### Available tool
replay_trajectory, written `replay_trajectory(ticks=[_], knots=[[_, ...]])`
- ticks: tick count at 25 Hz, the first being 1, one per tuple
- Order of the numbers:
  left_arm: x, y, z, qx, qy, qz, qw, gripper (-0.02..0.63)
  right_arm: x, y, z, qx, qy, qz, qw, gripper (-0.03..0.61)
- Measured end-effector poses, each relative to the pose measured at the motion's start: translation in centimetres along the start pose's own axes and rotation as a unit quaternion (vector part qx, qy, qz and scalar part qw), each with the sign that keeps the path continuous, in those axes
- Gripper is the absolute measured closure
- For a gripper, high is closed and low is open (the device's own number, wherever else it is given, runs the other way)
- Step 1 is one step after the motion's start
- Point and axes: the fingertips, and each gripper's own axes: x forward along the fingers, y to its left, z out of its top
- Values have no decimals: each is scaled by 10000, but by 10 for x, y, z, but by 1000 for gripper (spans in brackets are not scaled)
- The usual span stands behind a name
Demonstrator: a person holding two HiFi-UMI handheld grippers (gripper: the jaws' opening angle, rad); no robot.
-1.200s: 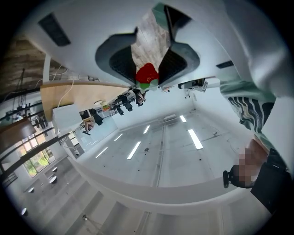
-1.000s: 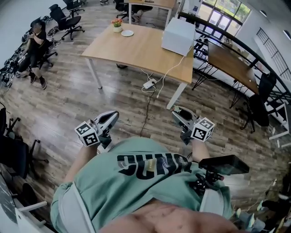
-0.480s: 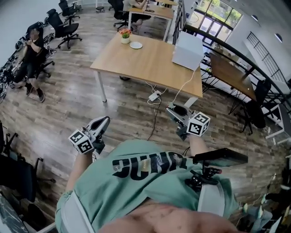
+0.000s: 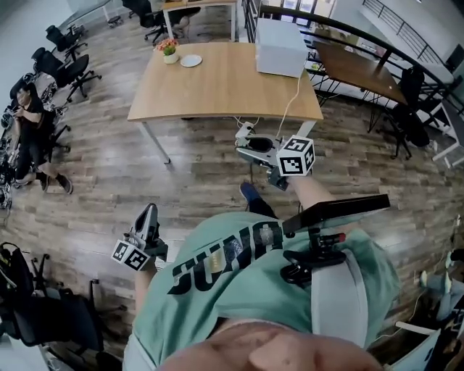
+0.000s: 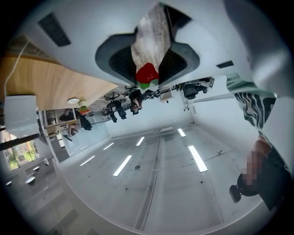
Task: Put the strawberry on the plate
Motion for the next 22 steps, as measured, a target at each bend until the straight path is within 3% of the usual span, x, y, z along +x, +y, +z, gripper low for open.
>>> replay_trajectory(ticks=[7, 12, 17, 22], knots=[[9, 22, 10, 248, -199, 608, 9976, 612, 73, -51, 8, -26, 189, 714, 9973, 425], [46, 46, 27, 400, -415, 1166, 9915, 612, 128, -111, 36, -40, 204, 1219, 9923, 425], [88, 65, 43, 506, -503, 1408, 9875, 612, 161, -152, 53, -111, 348, 1601, 9864, 425], [153, 75, 37, 468, -417, 1391, 9883, 612, 172, -205, 54, -3, 463, 1752, 9835, 425]])
